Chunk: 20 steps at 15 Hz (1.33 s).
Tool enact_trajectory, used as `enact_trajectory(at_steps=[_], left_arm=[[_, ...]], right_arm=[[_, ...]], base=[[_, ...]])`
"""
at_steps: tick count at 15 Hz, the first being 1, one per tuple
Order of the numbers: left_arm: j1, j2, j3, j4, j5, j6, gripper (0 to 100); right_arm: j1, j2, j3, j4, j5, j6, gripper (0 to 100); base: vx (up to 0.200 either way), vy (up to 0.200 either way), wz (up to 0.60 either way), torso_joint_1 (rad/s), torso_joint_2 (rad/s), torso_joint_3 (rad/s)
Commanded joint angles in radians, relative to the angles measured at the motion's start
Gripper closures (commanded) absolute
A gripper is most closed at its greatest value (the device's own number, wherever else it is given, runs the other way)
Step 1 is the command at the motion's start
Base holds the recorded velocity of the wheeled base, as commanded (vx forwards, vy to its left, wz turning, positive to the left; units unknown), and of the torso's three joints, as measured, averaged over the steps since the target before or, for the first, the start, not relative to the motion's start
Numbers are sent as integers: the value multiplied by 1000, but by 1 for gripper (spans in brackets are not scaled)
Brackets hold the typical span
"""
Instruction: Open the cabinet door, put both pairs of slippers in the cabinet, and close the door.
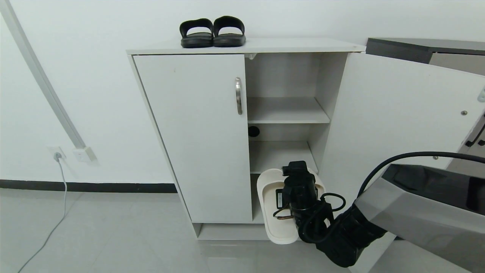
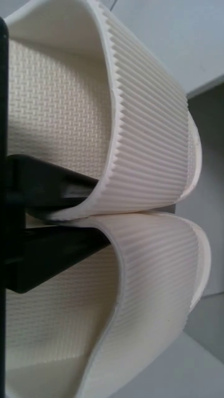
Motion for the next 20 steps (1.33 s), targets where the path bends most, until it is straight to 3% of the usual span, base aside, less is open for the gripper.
enact_trajectory(at_steps=[1,9,14,20], left_arm=[[0,2,0,0,0,0,100],[0,2,0,0,0,-2,100],[0,2,0,0,0,-2,100],[0,2,0,0,0,-2,100]], right_arm=[[-1,10,-3,0,-1,0,100],[-1,34,-3,-5,13,0,100],[-15,71,14,-248,3,-115,100],[-30,97,15,-325,2,-158,100]], base=[[0,0,0,2,7,-163],[0,0,0,5,4,-188],[0,0,0,0,0,-15],[0,0,0,0,0,0]])
